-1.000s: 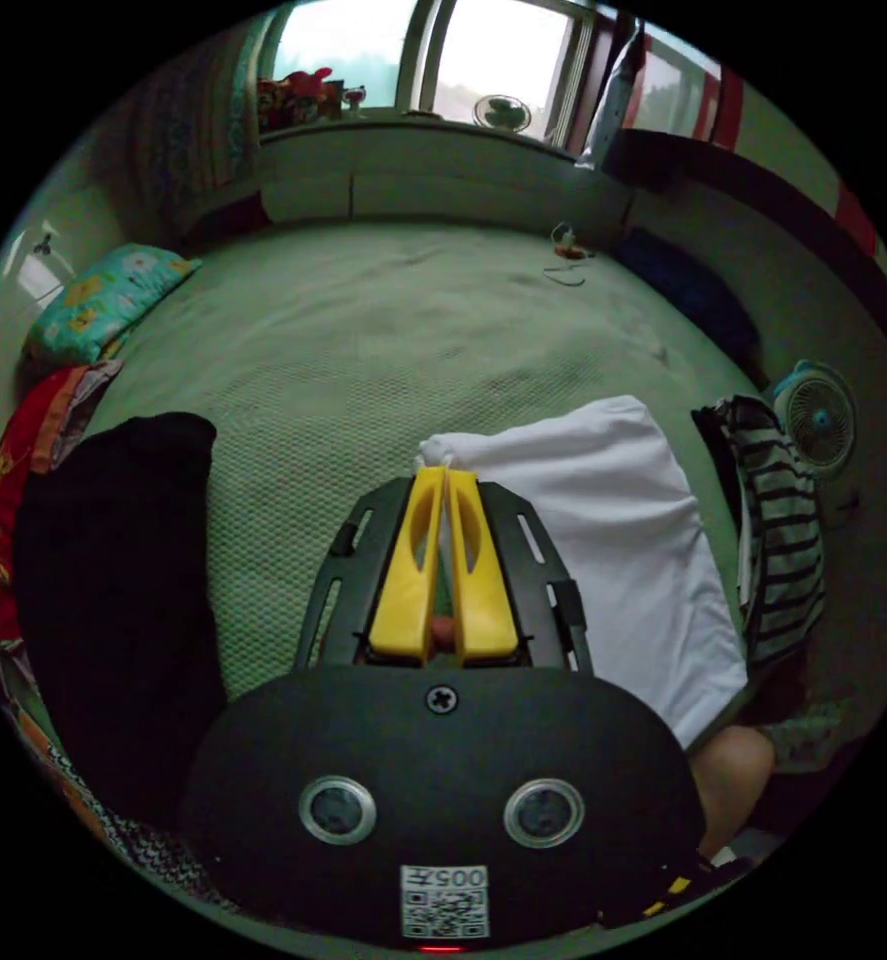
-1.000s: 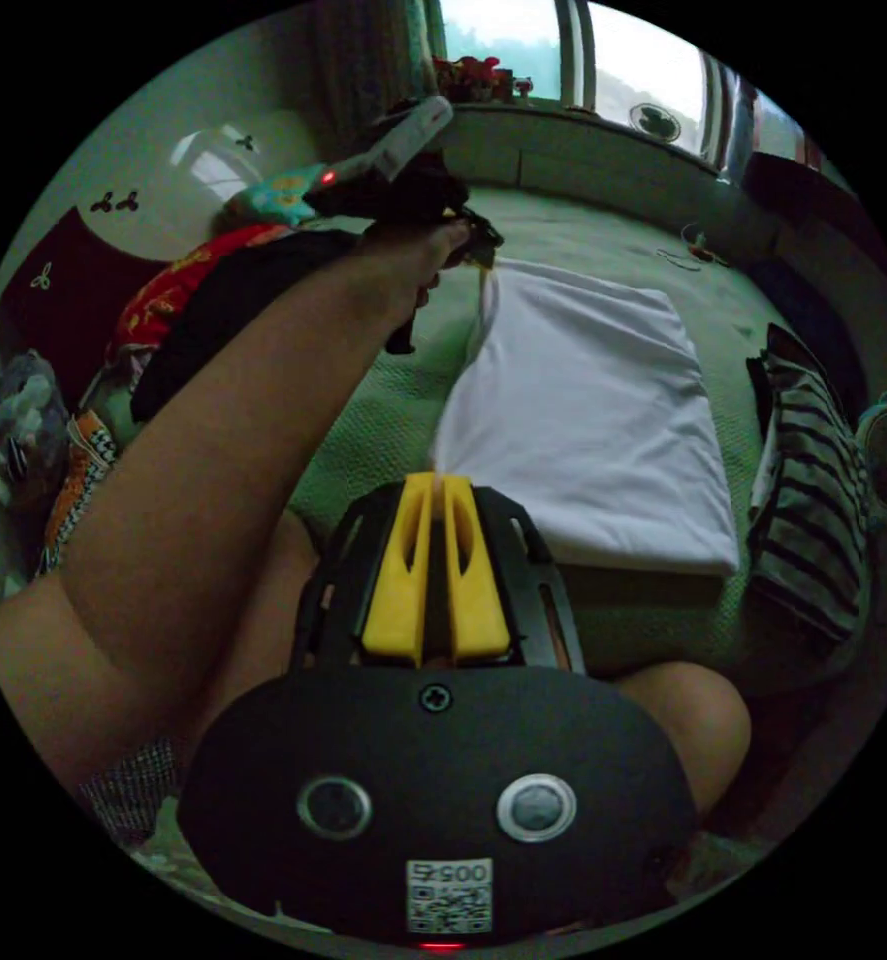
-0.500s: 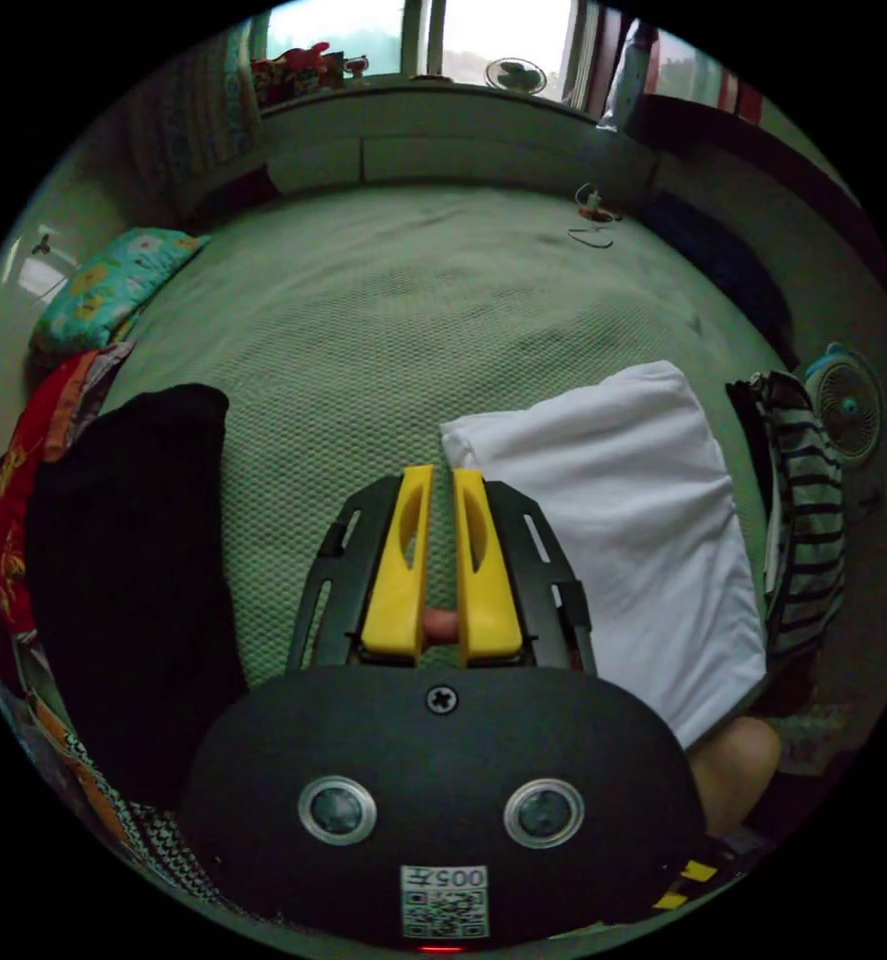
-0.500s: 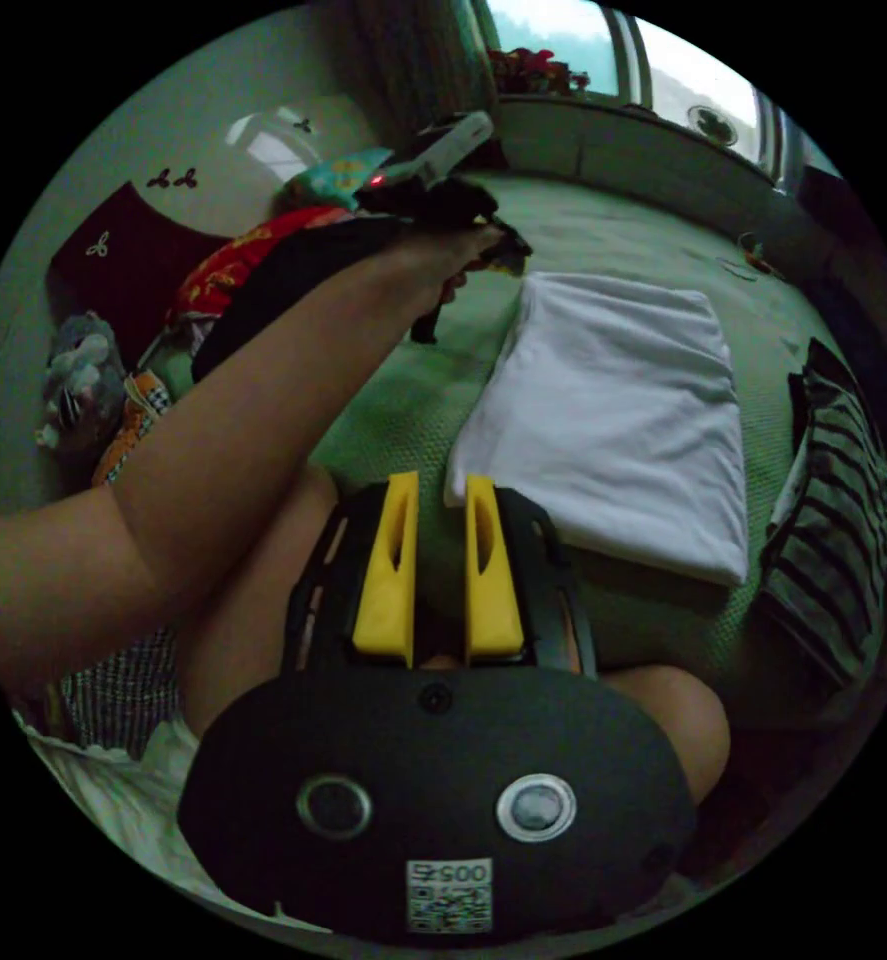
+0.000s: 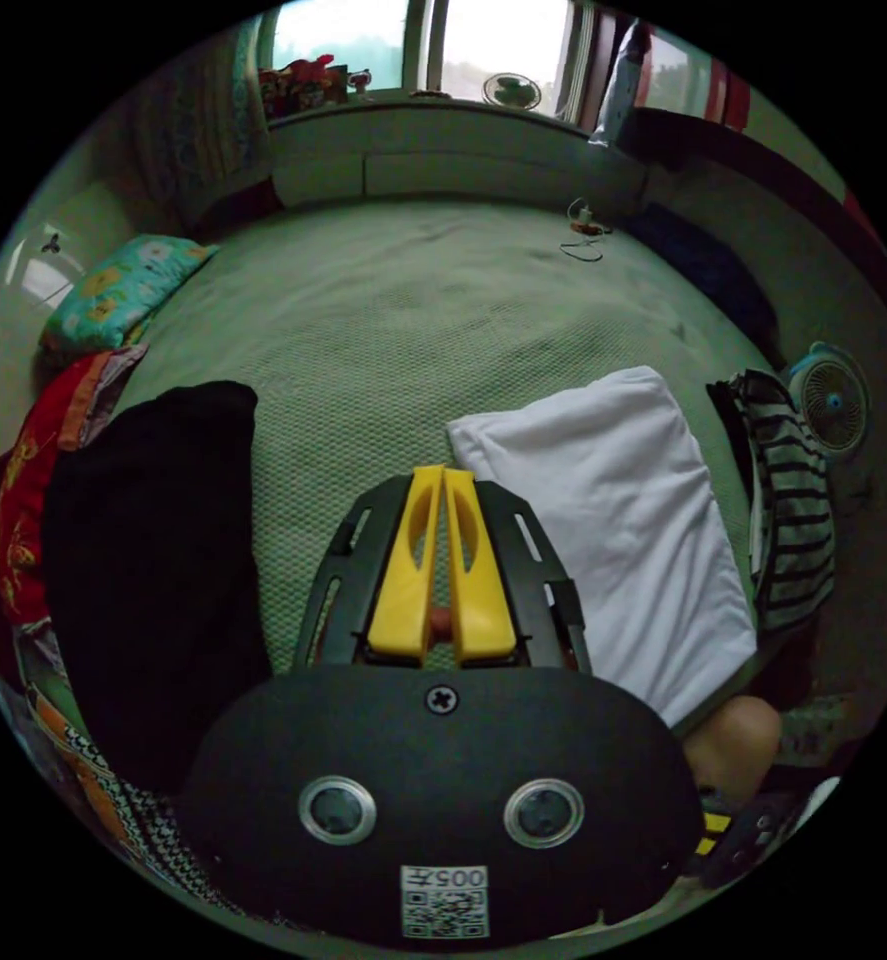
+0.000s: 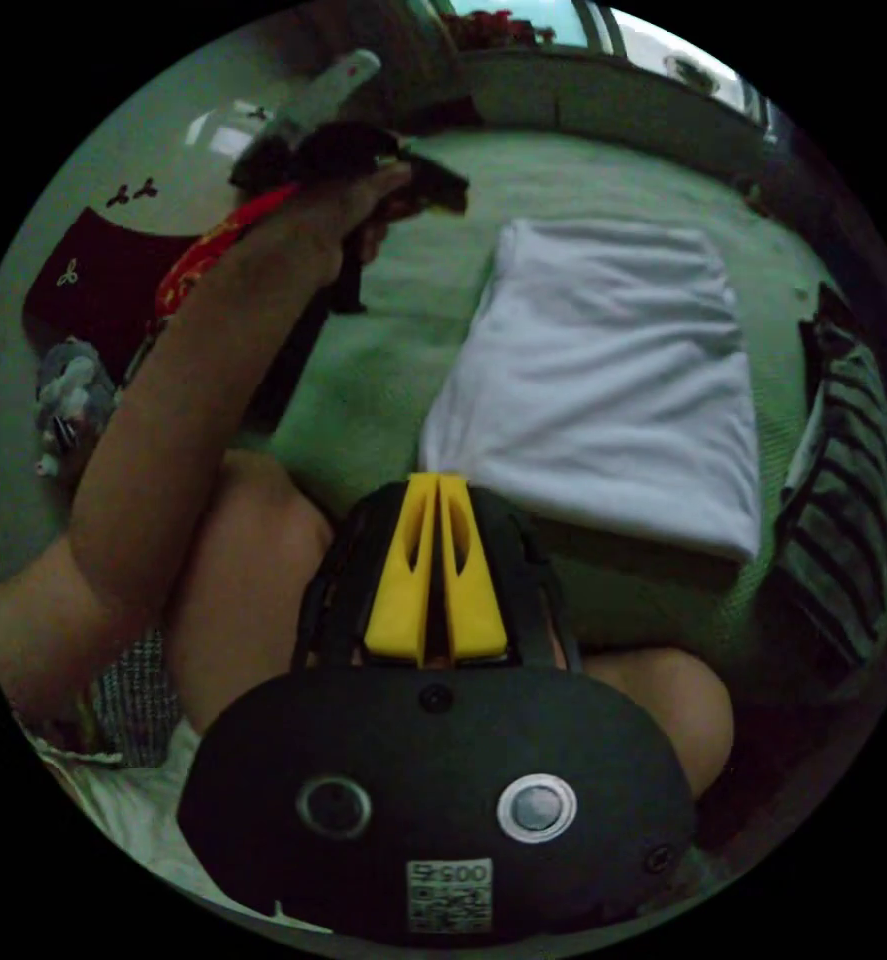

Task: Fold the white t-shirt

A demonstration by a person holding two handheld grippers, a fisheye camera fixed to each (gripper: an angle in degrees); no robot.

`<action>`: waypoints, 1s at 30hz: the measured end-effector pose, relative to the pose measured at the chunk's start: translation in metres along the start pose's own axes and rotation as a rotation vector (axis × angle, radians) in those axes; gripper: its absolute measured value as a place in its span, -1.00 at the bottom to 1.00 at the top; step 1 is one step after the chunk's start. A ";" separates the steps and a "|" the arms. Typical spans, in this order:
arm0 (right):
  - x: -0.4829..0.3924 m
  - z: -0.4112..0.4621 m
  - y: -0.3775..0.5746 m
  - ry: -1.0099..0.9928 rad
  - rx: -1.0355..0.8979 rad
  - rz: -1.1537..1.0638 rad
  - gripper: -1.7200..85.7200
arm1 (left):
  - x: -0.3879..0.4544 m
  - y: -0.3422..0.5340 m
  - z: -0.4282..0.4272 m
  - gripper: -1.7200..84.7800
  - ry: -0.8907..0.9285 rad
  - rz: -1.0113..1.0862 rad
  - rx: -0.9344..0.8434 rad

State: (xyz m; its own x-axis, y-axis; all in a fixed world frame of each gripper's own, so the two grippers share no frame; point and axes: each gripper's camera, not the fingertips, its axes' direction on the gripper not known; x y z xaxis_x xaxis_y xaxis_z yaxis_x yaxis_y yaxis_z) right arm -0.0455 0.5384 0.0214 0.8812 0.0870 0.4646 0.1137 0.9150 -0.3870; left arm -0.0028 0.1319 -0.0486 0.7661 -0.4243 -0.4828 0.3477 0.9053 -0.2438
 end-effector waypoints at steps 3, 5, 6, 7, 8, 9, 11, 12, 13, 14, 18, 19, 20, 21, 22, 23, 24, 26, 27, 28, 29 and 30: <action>0.007 -0.017 0.005 0.133 0.145 0.029 -0.99 | -0.007 0.013 -0.009 -0.97 0.082 -0.026 0.034; 0.020 -0.006 0.006 0.137 0.128 0.075 -0.99 | -0.008 0.023 -0.012 -0.97 0.105 -0.029 0.048; 0.022 0.001 0.006 0.134 0.095 0.082 -0.99 | -0.008 0.030 -0.013 -0.97 0.102 -0.036 0.037; 0.028 0.016 0.008 0.144 0.036 0.108 -0.99 | -0.007 0.037 -0.013 -0.97 0.109 -0.031 0.024; 0.030 0.016 0.016 0.150 0.093 0.113 -0.98 | -0.007 0.040 -0.013 -0.97 0.114 -0.032 0.019; 0.031 0.014 0.020 0.146 0.124 0.112 -0.98 | -0.005 0.048 -0.012 -0.97 0.132 -0.035 0.011; 0.037 0.011 0.033 0.135 0.166 0.120 -0.98 | 0.000 0.060 -0.010 -0.97 0.182 -0.024 -0.015; 0.038 0.010 0.035 0.133 0.172 0.115 -0.98 | 0.004 0.067 -0.008 -0.97 0.203 -0.016 -0.034; 0.041 0.008 0.039 0.128 0.176 0.110 -0.98 | 0.009 0.075 -0.006 -0.97 0.219 -0.019 -0.052; 0.044 0.006 0.041 0.120 0.173 0.108 -0.98 | 0.010 0.079 -0.004 -0.97 0.228 -0.024 -0.062; 0.055 0.000 0.045 0.099 0.161 0.110 -0.98 | 0.023 0.103 -0.005 -0.98 0.210 -0.047 -0.090; 0.057 -0.003 0.048 0.098 0.160 0.108 -0.98 | 0.026 0.109 -0.012 -0.98 0.184 -0.049 -0.061; 0.058 -0.006 0.050 0.095 0.151 0.098 -0.98 | 0.028 0.113 -0.015 -0.98 0.170 -0.048 -0.048; 0.058 -0.009 0.051 0.093 0.140 0.091 -0.98 | 0.032 0.121 -0.022 -0.98 0.143 -0.046 -0.042; 0.060 -0.015 0.053 0.083 0.102 0.071 -0.98 | 0.037 0.130 -0.029 -0.98 0.138 -0.043 -0.057; 0.062 -0.024 0.056 0.060 0.054 0.051 -0.98 | 0.040 0.136 -0.034 -0.98 0.147 -0.034 -0.063; 0.064 -0.030 0.058 0.045 0.045 0.048 -0.98 | 0.047 0.149 -0.043 -0.98 0.166 -0.017 -0.062; 0.078 -0.068 0.074 0.020 0.134 0.080 -0.98 | 0.056 0.175 -0.057 -0.98 0.186 -0.023 -0.036; 0.082 -0.078 0.078 0.030 0.162 0.089 -0.98 | 0.063 0.191 -0.064 -0.98 0.189 -0.023 -0.018; 0.092 -0.100 0.086 0.058 0.211 0.110 -0.98 | 0.069 0.206 -0.069 -0.98 0.171 -0.030 -0.008; 0.103 -0.119 0.094 0.096 0.256 0.132 -0.98 | 0.073 0.213 -0.070 -0.98 0.161 -0.031 -0.006; 0.109 -0.128 0.098 0.121 0.272 0.142 -0.98 | 0.081 0.226 -0.071 -0.98 0.141 -0.028 -0.008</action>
State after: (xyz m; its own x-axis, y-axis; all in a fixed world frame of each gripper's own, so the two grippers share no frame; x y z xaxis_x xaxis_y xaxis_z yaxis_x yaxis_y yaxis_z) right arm 0.1204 0.5877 -0.0676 0.9295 0.1886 0.3171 -0.1265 0.9703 -0.2063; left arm 0.0995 0.3006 -0.2022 0.6727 -0.4482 -0.5888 0.3633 0.8932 -0.2648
